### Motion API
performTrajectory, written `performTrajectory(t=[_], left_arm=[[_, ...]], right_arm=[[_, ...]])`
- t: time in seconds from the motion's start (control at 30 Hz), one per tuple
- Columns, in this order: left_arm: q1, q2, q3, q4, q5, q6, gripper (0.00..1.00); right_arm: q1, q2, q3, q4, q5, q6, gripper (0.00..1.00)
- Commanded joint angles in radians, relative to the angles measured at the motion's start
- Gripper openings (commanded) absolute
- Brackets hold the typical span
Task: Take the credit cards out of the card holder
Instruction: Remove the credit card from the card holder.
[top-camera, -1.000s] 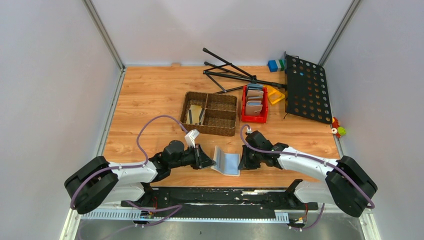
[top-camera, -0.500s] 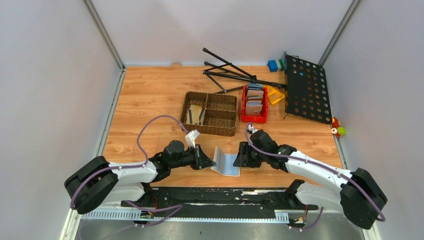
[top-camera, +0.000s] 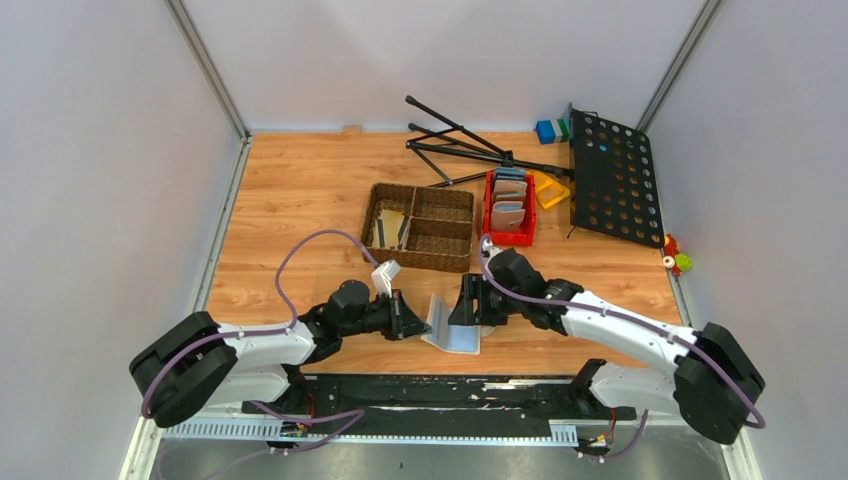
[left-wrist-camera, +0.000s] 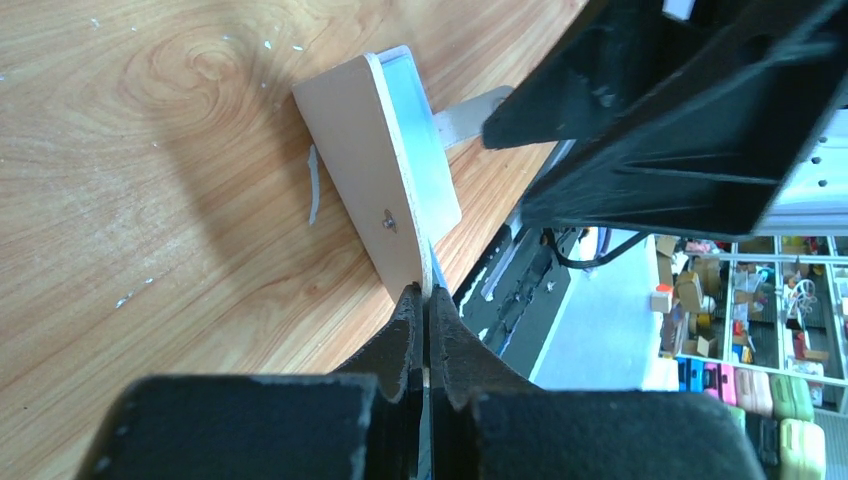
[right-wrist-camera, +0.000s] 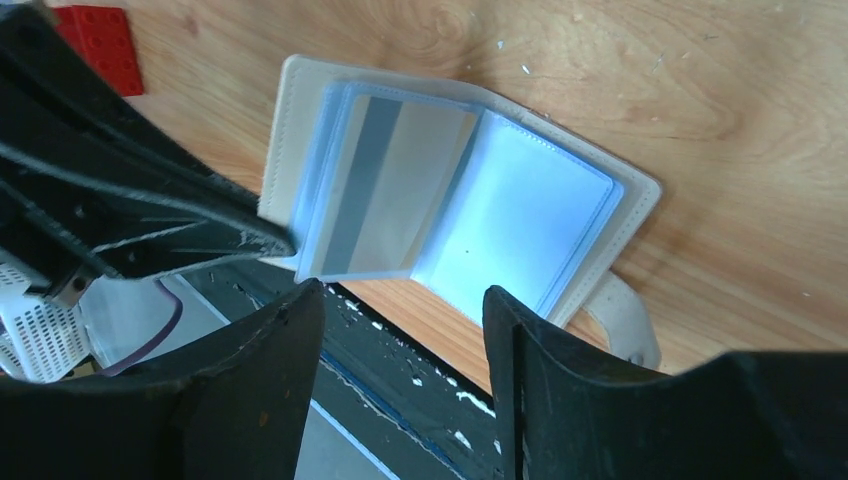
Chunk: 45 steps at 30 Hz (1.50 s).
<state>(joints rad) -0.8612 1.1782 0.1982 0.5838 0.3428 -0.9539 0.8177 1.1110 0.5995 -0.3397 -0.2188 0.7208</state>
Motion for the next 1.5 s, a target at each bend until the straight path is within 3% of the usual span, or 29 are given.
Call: performTrajectory(t=[0.0,0.23,0.63,0.83,1.13,1.47], left_arm=[[0.006,0.004,0.036,0.013,0.02,0.03,0.0],[0.004,0.01,0.049,-0.009,0.023,0.04,0.0],[0.006,0.013,0.052,0.009,0.03,0.031,0.0],[0.004,0.014,0.058,0.003,0.036,0.037,0.0],[0.004,0.008,0.058,0.002,0.038,0.033,0.0],[0.004,-0.01,0.057,-0.03,0.029,0.047,0.0]], right_arm=[[0.006,0.096,-0.007,0.141,-0.072,0.05,0.6],[0.006,0.121,-0.045,0.287,-0.12,0.098,0.71],[0.038,0.169,-0.021,0.221,-0.089,0.066,0.64],[0.073,0.179,-0.015,0.238,-0.081,0.061,0.72],[0.109,0.22,0.028,0.152,-0.009,0.034,0.72],[0.112,0.15,0.013,0.066,0.079,0.047,0.49]])
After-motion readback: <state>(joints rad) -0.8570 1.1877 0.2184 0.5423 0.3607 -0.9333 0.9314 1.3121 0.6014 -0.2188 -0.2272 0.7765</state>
